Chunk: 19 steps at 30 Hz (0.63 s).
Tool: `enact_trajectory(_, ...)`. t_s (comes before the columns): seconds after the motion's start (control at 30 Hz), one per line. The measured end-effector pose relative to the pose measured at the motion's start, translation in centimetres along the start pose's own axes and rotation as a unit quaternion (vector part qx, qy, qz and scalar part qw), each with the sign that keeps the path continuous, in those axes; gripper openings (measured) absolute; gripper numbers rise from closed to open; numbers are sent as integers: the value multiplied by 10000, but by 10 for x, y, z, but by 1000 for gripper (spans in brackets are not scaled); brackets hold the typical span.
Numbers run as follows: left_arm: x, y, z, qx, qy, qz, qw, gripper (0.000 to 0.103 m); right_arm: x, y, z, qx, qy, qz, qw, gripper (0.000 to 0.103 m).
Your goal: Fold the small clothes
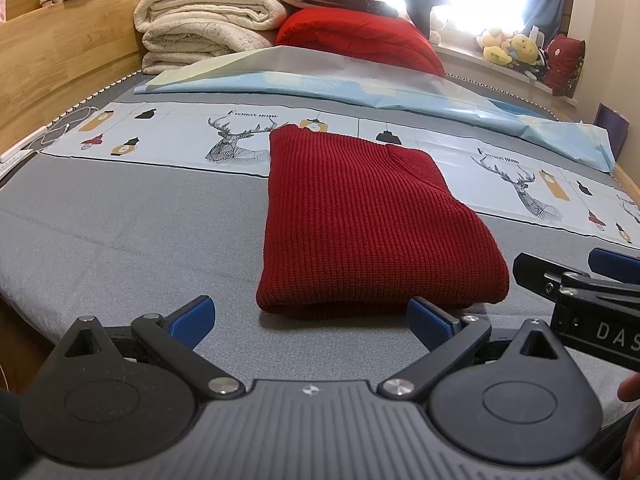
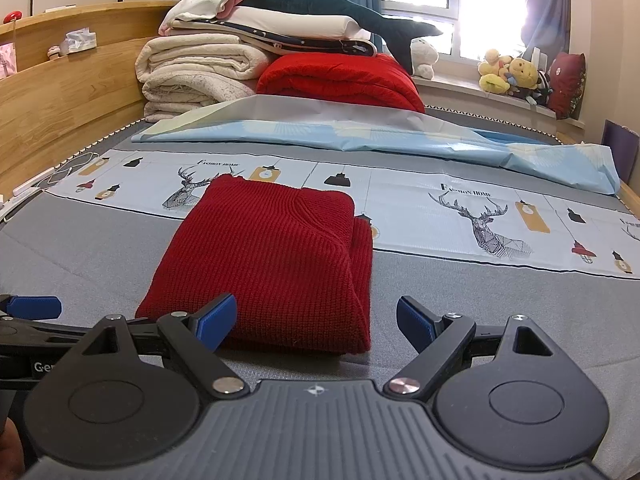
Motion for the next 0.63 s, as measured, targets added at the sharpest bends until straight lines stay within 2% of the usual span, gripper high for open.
enact_trajectory(0.63,0,0,-2,-16,29,-38,10000,102,0,0,-1,7,7,0,10000,88)
Point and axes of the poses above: each gripper's, at about its wrist camera, not at the fingertips, and x roughly against the way its jaws point, z to its left, y to its top, the point moved 1 cm from there along -x, roughly the way its jaws point, and after that the axes turned 7 degrees about x, right-handed, at the moved point
